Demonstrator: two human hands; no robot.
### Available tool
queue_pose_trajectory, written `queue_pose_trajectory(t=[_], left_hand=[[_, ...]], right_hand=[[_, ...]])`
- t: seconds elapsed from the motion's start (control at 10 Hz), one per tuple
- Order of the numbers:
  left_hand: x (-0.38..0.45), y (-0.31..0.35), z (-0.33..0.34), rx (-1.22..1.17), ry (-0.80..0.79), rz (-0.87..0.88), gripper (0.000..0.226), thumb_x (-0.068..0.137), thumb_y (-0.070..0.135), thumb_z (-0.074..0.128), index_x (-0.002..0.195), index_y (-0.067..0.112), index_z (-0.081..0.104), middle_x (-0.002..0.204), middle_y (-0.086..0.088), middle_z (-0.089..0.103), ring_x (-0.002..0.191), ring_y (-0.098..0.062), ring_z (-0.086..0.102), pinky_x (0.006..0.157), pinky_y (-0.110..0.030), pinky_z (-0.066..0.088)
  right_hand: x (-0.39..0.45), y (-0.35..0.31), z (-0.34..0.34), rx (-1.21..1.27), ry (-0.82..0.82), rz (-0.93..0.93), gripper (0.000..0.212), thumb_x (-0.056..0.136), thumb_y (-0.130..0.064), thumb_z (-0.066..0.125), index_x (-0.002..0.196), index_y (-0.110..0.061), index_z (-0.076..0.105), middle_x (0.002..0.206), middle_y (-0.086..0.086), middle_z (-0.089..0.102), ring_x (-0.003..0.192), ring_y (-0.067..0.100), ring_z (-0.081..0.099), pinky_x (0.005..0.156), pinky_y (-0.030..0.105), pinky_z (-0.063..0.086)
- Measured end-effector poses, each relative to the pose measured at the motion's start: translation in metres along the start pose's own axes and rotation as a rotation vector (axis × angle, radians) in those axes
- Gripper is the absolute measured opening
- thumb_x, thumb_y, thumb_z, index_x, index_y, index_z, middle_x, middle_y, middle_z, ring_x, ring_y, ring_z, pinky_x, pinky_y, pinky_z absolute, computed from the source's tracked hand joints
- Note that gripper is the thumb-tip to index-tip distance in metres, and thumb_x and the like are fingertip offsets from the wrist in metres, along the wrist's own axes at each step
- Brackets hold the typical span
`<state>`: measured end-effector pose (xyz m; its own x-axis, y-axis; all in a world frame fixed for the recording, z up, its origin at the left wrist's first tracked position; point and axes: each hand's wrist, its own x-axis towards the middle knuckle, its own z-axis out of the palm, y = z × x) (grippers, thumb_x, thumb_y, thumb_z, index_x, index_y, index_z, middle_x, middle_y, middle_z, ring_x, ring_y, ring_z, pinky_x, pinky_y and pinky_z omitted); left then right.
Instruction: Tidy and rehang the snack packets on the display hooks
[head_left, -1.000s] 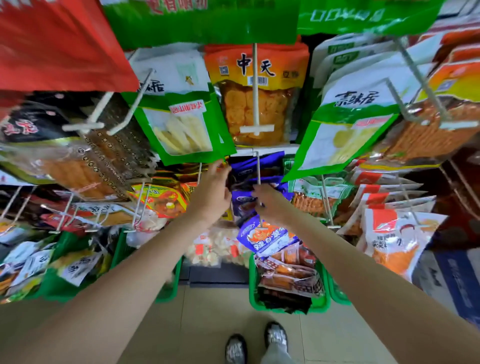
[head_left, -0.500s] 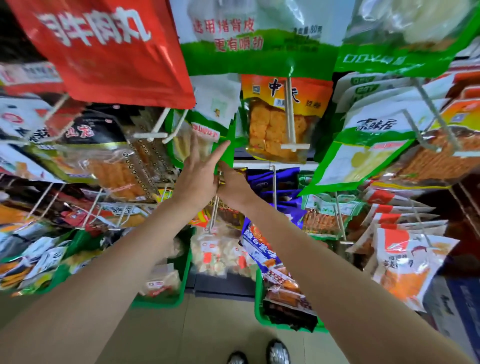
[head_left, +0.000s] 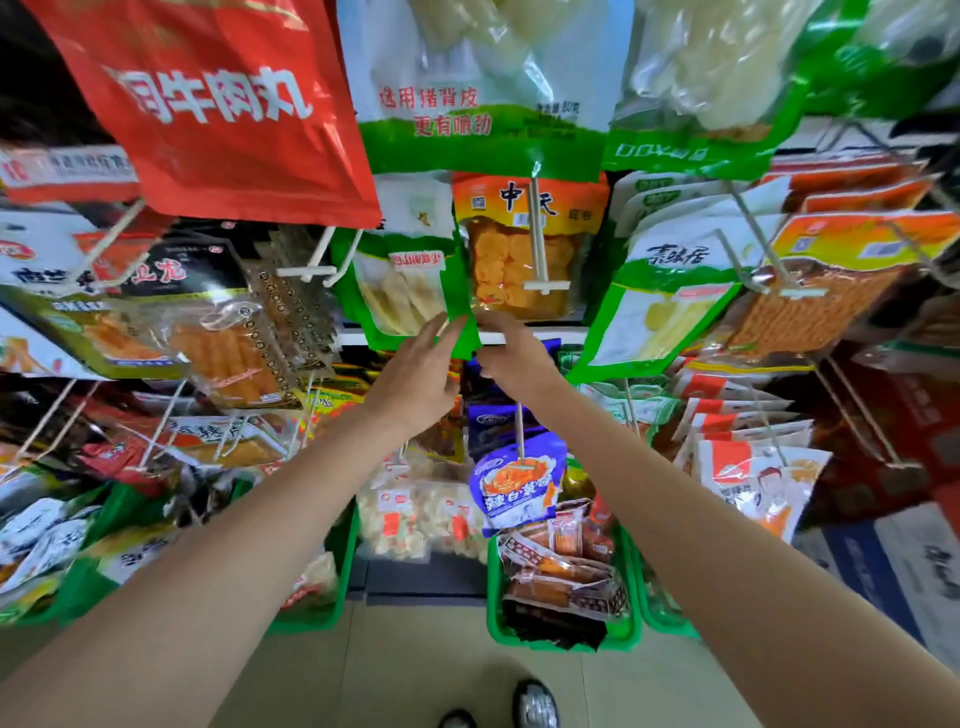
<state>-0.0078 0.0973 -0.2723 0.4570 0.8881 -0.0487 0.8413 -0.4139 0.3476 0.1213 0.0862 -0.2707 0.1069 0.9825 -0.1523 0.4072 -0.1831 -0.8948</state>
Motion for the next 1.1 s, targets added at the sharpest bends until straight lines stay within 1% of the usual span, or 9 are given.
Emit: queue_pose_trajectory(t=[0.1, 0.3, 0.4, 0.5, 0.6, 0.7, 0.8, 1.0, 1.1], left_hand=[[-0.001, 0.022, 0.005, -0.025, -0.012, 0.021, 0.069, 0.087, 0.007, 0.050, 0.146, 0.015, 0.015, 0.153, -0.010, 0.016, 0.137, -0.031, 0.025, 0.111, -0.039, 0.026], [0.003, 0.083, 0.004, -0.238, 0.019, 0.122, 0.062, 0.088, 0.006, 0.050, 0.143, 0.012, 0.022, 0.147, -0.010, 0.027, 0.115, -0.031, 0.051, 0.092, -0.037, 0.042], [0.013, 0.113, 0.000, -0.312, 0.075, 0.121, 0.063, 0.088, 0.006, 0.050, 0.144, 0.010, 0.020, 0.147, -0.013, 0.029, 0.120, -0.030, 0.047, 0.095, -0.033, 0.037], [0.030, 0.138, 0.000, -0.345, 0.080, 0.019, 0.064, 0.090, 0.011, 0.050, 0.144, 0.005, 0.016, 0.147, -0.015, 0.029, 0.129, -0.031, 0.038, 0.103, -0.036, 0.033], [0.046, 0.156, 0.007, -0.397, 0.133, -0.090, 0.056, 0.091, 0.014, 0.050, 0.141, 0.004, 0.026, 0.138, -0.018, 0.043, 0.124, -0.032, 0.043, 0.098, -0.038, 0.037], [0.059, 0.163, 0.020, -0.471, 0.226, -0.176, 0.046, 0.089, 0.010, 0.053, 0.132, 0.003, 0.040, 0.125, -0.019, 0.055, 0.114, -0.033, 0.053, 0.094, -0.042, 0.044], [0.063, 0.167, 0.032, -0.544, 0.257, -0.247, 0.039, 0.088, 0.006, 0.053, 0.126, 0.001, 0.046, 0.122, -0.018, 0.058, 0.112, -0.031, 0.055, 0.093, -0.042, 0.045], [0.060, 0.174, 0.044, -0.576, 0.132, -0.278, 0.054, 0.085, 0.005, 0.055, 0.135, 0.009, 0.032, 0.120, -0.020, 0.056, 0.109, -0.034, 0.056, 0.092, -0.046, 0.047], [0.053, 0.179, 0.043, -0.482, 0.074, -0.305, 0.059, 0.084, 0.006, 0.054, 0.138, 0.009, 0.028, 0.124, -0.017, 0.053, 0.110, -0.034, 0.053, 0.086, -0.035, 0.044]], right_hand=[[-0.014, 0.007, -0.026, -0.057, 0.102, 0.026, 0.045, 0.083, 0.005, 0.046, 0.125, -0.008, 0.052, 0.124, 0.015, 0.058, 0.110, 0.034, 0.058, 0.096, 0.039, 0.046], [-0.055, 0.038, -0.105, -0.106, 0.395, 0.179, 0.026, 0.086, -0.002, 0.050, 0.105, -0.001, 0.066, 0.105, 0.017, 0.067, 0.097, 0.031, 0.062, 0.090, 0.046, 0.049], [-0.065, 0.050, -0.156, -0.100, 0.570, 0.251, 0.032, 0.087, -0.008, 0.050, 0.117, -0.002, 0.060, 0.103, 0.016, 0.064, 0.095, 0.029, 0.060, 0.083, 0.041, 0.048], [-0.060, 0.052, -0.193, -0.134, 0.536, 0.233, 0.043, 0.088, -0.009, 0.054, 0.129, -0.005, 0.042, 0.117, 0.010, 0.057, 0.106, 0.026, 0.056, 0.084, 0.036, 0.044], [-0.039, 0.058, -0.214, -0.090, 0.382, 0.161, 0.064, 0.087, -0.008, 0.057, 0.142, -0.011, 0.024, 0.136, 0.009, 0.044, 0.120, 0.028, 0.049, 0.098, 0.044, 0.044], [-0.025, 0.066, -0.222, -0.083, 0.311, 0.132, 0.072, 0.087, -0.010, 0.060, 0.145, -0.012, 0.018, 0.146, 0.013, 0.035, 0.130, 0.030, 0.039, 0.096, 0.035, 0.041], [-0.016, 0.073, -0.223, -0.049, 0.233, 0.065, 0.079, 0.086, -0.011, 0.063, 0.147, -0.010, 0.014, 0.151, 0.008, 0.027, 0.138, 0.024, 0.030, 0.106, 0.033, 0.035], [-0.016, 0.082, -0.231, -0.162, 0.190, 0.087, 0.070, 0.083, -0.011, 0.062, 0.143, -0.010, 0.025, 0.143, 0.009, 0.040, 0.128, 0.028, 0.043, 0.103, 0.040, 0.041], [-0.022, 0.079, -0.228, -0.357, 0.146, 0.146, 0.044, 0.086, -0.013, 0.056, 0.125, 0.003, 0.047, 0.123, 0.022, 0.055, 0.112, 0.034, 0.054, 0.077, 0.032, 0.042]])
